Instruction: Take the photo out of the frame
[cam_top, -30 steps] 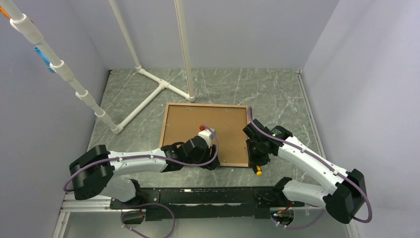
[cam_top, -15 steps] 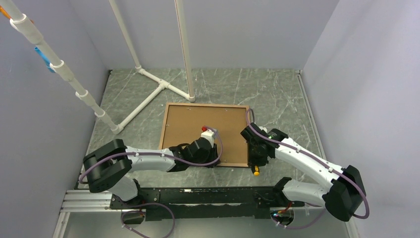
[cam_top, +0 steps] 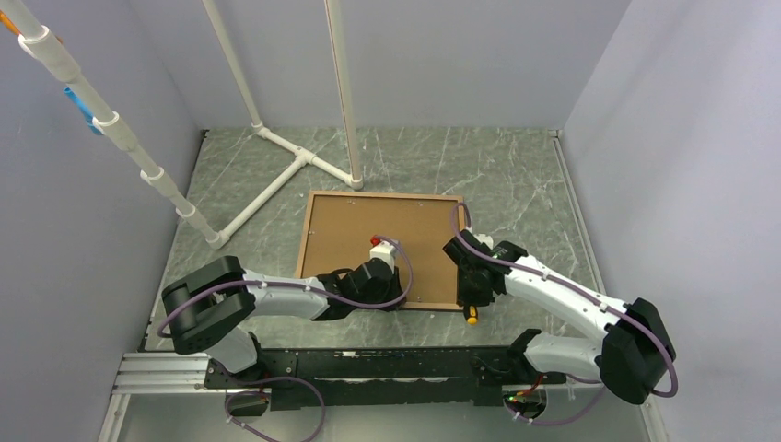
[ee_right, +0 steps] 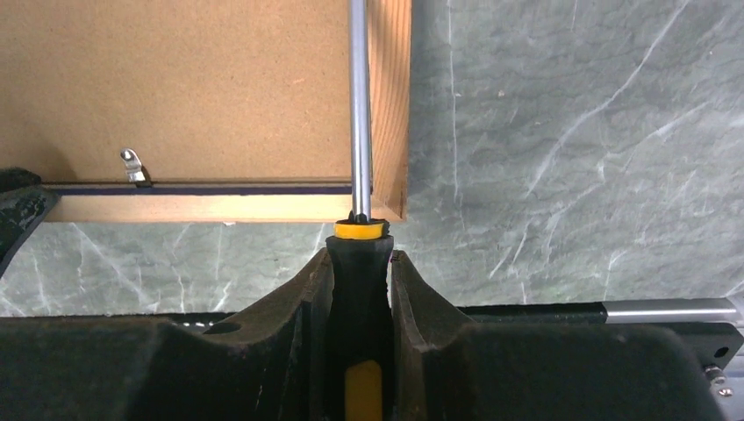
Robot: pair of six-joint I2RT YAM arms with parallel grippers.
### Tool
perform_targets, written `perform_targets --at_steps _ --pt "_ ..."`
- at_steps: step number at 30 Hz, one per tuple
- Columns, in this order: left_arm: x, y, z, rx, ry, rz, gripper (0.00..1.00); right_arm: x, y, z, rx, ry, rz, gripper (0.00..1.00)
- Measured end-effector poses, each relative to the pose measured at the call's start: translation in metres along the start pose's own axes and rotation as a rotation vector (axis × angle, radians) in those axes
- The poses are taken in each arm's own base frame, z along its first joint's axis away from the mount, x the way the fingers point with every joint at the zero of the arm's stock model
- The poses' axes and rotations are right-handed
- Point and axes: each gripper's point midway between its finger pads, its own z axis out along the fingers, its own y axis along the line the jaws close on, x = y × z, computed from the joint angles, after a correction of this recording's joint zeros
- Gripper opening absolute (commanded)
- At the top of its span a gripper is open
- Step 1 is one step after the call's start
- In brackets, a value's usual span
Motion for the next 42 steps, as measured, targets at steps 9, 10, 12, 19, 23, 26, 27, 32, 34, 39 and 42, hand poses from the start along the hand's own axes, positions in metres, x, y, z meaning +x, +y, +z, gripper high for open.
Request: perform_targets --at_steps 9,10,12,19,23,26,27,32,34,39,42 --pt "0.001 0.000 0.001 0.007 -0.012 -0.055 0.09 -0.007 0.002 0.010 0.018 -0.024 -0.010 0.00" --pt "0.001 0.000 0.001 0.007 -0.013 -0.057 0.09 -0.008 0.002 0.012 0.023 -0.022 -0.014 0.00" --pt "0.001 0.001 0.003 0.005 -0.015 -0.064 0.09 -0.008 0.001 0.015 0.033 -0.019 -0.021 0.00" --pt "0.001 0.004 0.004 0.007 -0.026 -0.073 0.09 -0.013 0.002 0.022 0.049 -0.031 -0.047 0.00" --pt "0.001 0.004 0.004 0.009 -0.029 -0.079 0.09 -0.017 0.005 0.024 0.036 -0.045 -0.074 0.00" --pt "0.001 0.004 0.004 0.008 -0.029 -0.079 0.09 -0.020 0.006 0.024 0.026 -0.055 -0.096 0.00" --pt "0.001 0.004 0.004 0.009 -0.029 -0.078 0.09 -0.020 0.007 0.024 0.024 -0.057 -0.102 0.00" --pt "0.003 0.005 0.004 0.006 -0.025 -0.077 0.13 -0.030 0.011 0.019 0.008 -0.091 -0.123 0.00" --pt "0.002 0.004 0.003 0.008 -0.024 -0.074 0.16 -0.045 0.017 0.007 -0.006 -0.145 -0.118 0.00" --pt "0.007 0.003 -0.005 -0.002 0.014 -0.041 0.28 -0.096 0.027 -0.058 -0.099 -0.403 -0.050 0.00" --pt "0.007 0.000 -0.011 -0.003 0.042 -0.018 0.41 -0.111 0.022 -0.094 -0.151 -0.530 -0.004 0.00"
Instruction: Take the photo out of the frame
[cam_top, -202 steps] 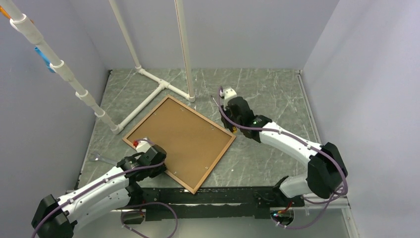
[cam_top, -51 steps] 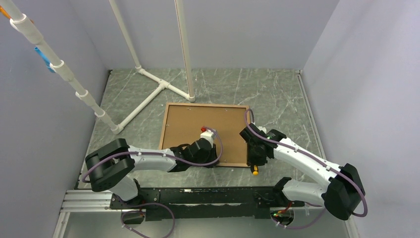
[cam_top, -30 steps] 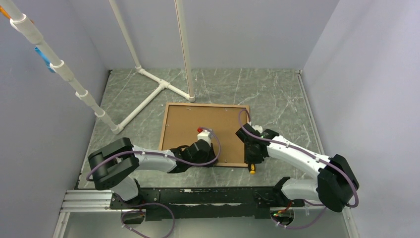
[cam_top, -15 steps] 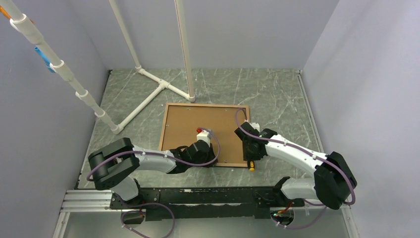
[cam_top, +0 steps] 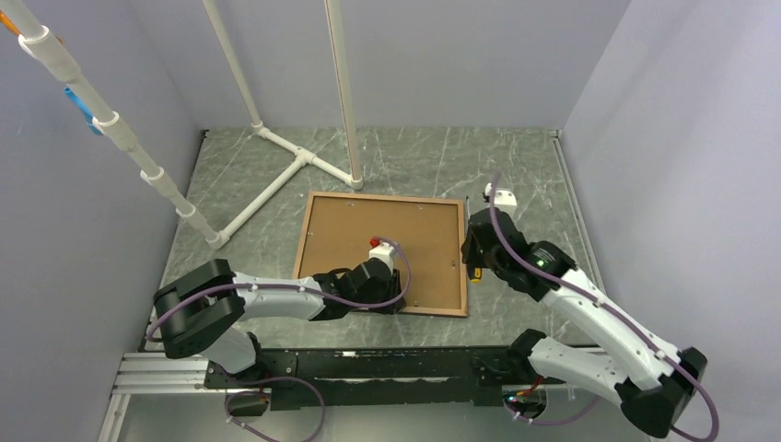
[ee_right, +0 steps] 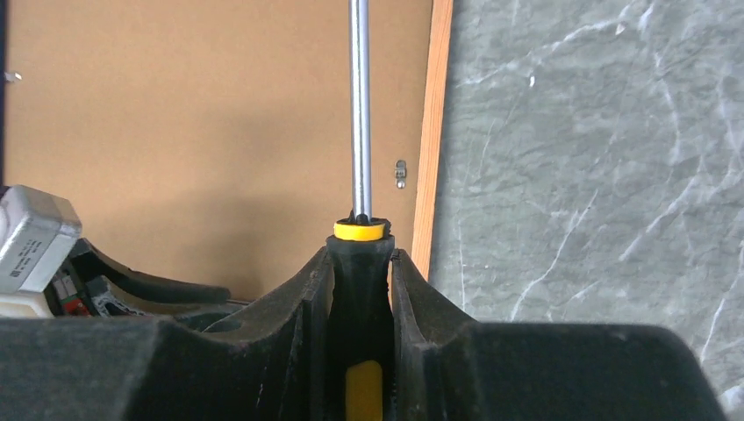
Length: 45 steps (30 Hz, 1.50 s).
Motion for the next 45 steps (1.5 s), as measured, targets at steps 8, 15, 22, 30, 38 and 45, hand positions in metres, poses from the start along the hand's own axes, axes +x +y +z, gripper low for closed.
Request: perform_targets --at_steps 8,15,22,30,38,45 --pt "-0.011 -0.024 -0.025 0.091 0.018 0.158 0.66 -0.002 -0.013 -0.020 -0.034 -0.068 0.025 0.00" --pt "-0.012 -0.038 -0.048 0.137 0.094 0.491 0.75 -0.005 -0.014 -0.032 -0.096 -0.125 0.021 0.00" --pt "0.009 -0.001 -0.042 -0.045 0.250 0.758 0.76 -0.009 -0.015 -0.042 -0.144 -0.182 0.032 0.00" --pt "0.015 0.037 -0.029 -0.205 0.377 0.907 0.73 -0.009 -0.015 -0.051 -0.182 -0.206 0.044 0.00" --pt "0.016 0.047 -0.023 -0.251 0.401 0.929 0.59 -0.009 -0.016 -0.052 -0.187 -0.214 0.048 0.00" --pt "0.014 0.050 -0.022 -0.292 0.398 0.931 0.37 -0.007 -0.016 -0.050 -0.182 -0.207 0.042 0.00"
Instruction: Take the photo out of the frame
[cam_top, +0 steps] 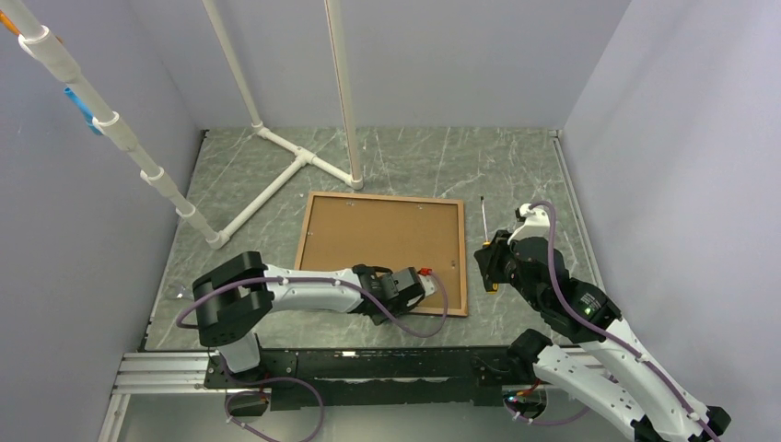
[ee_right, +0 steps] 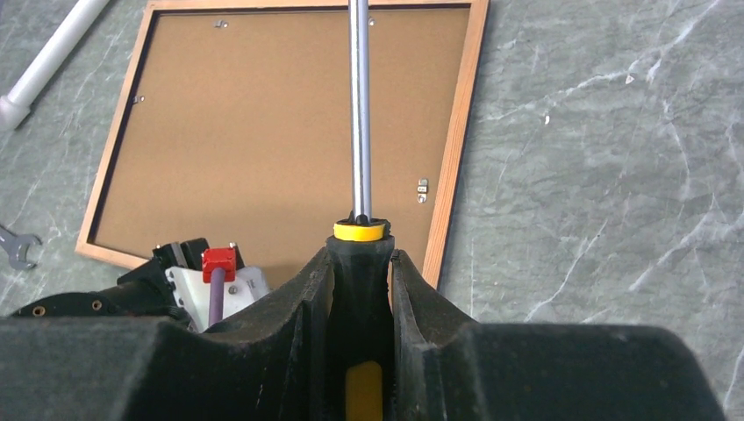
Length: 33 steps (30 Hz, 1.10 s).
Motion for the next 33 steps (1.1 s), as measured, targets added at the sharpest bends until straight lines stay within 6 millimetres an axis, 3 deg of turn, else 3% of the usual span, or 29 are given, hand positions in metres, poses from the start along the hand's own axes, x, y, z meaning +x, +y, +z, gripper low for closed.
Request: perform_targets --at_steps 5,17,26,33 --pt "0.000 -0.004 -0.002 -0.010 0.008 0.010 0.23 0.000 0.000 0.000 0.001 0.001 -0.001 0.00" --pt "-0.014 -0.013 0.001 -0.003 -0.030 -0.069 0.05 0.001 -0.001 0.001 0.004 0.006 -0.004 0.00" --pt "-0.052 -0.025 0.010 -0.008 -0.052 -0.286 0.00 -0.002 0.000 -0.003 0.001 0.002 -0.002 0.00" --pt "-0.097 -0.045 0.019 0.053 -0.074 -0.450 0.00 -0.003 0.000 -0.005 0.000 0.001 -0.001 0.00"
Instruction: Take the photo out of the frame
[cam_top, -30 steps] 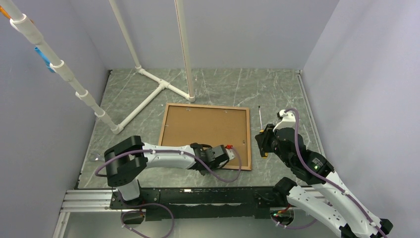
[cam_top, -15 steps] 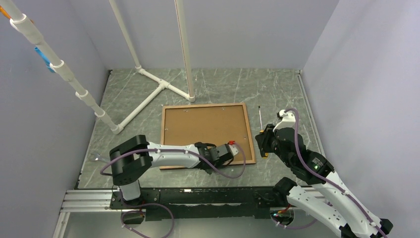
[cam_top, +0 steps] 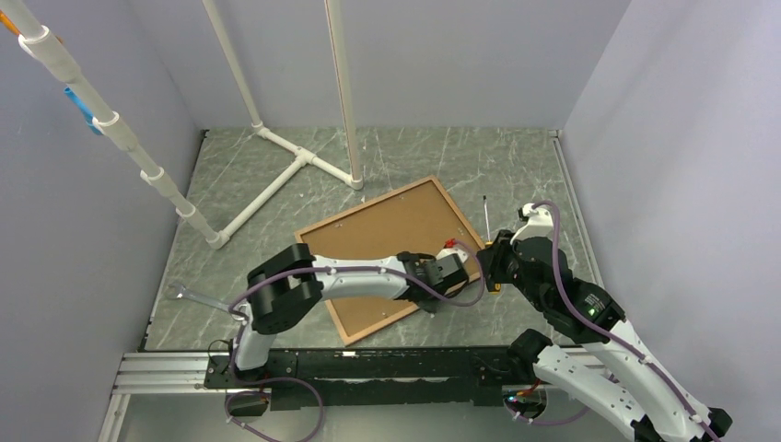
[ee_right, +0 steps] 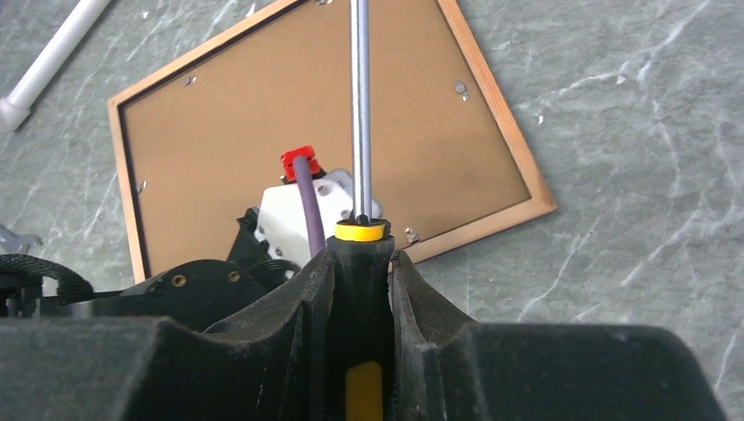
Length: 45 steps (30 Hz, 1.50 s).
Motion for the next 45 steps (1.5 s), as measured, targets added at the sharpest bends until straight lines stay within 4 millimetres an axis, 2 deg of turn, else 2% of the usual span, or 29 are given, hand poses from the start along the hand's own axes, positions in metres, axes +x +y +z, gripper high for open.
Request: perform_targets --at_steps 4,6,10,15,19,22,23,25,28,29,32,35,38,41,43,45 --pt "-0.023 -0.021 0.010 0.022 -0.015 -0.120 0.00 -0.001 -0.003 -0.002 0.012 0.001 -0.001 0.00" --pt "-0.031 -0.024 0.013 0.029 -0.026 -0.181 0.00 -0.004 -0.003 -0.005 0.014 -0.003 0.003 0.00" --pt "-0.045 -0.025 0.018 0.053 -0.052 -0.312 0.00 -0.015 -0.003 -0.013 0.017 -0.031 0.021 0.00" --pt "-0.076 -0.013 0.025 0.076 -0.128 -0.478 0.02 -0.027 -0.005 -0.023 0.021 -0.070 0.040 0.00" --pt "-0.096 -0.001 0.028 0.087 -0.177 -0.552 0.19 -0.026 -0.007 -0.024 0.033 -0.063 0.036 0.00" --pt "-0.103 -0.001 0.024 0.118 -0.206 -0.549 0.39 -0.024 -0.008 -0.024 0.037 -0.055 0.035 0.00" --pt "-0.102 -0.001 0.020 0.129 -0.212 -0.538 0.48 -0.024 -0.008 -0.023 0.038 -0.053 0.035 0.00" --pt "-0.098 0.000 0.007 0.156 -0.218 -0.498 0.65 -0.022 -0.008 -0.022 0.040 -0.046 0.032 0.00" --pt "-0.093 0.008 -0.027 0.217 -0.252 -0.392 0.78 -0.020 -0.007 -0.019 0.041 -0.031 0.026 0.00" --pt "-0.093 0.013 -0.039 0.226 -0.266 -0.357 0.79 -0.019 -0.006 -0.019 0.040 -0.028 0.026 0.00" --pt "-0.094 0.041 -0.076 0.210 -0.331 -0.254 0.83 -0.013 -0.006 -0.016 0.035 -0.011 0.021 0.00" --pt "-0.090 0.090 -0.096 0.131 -0.354 -0.210 0.84 -0.007 -0.005 -0.013 0.031 0.007 0.015 0.00" --pt "-0.069 0.164 -0.095 0.017 -0.331 -0.268 0.87 -0.003 -0.002 -0.009 0.014 0.025 0.008 0.00" --pt "-0.031 0.235 -0.085 -0.100 -0.269 -0.383 0.87 -0.002 0.003 -0.007 -0.003 0.034 0.002 0.00" --pt "-0.008 0.266 -0.080 -0.147 -0.219 -0.442 0.87 -0.003 0.005 -0.006 -0.010 0.036 -0.001 0.00" --pt "0.005 0.282 -0.077 -0.163 -0.180 -0.474 0.87 -0.003 0.007 -0.005 -0.019 0.036 -0.004 0.00"
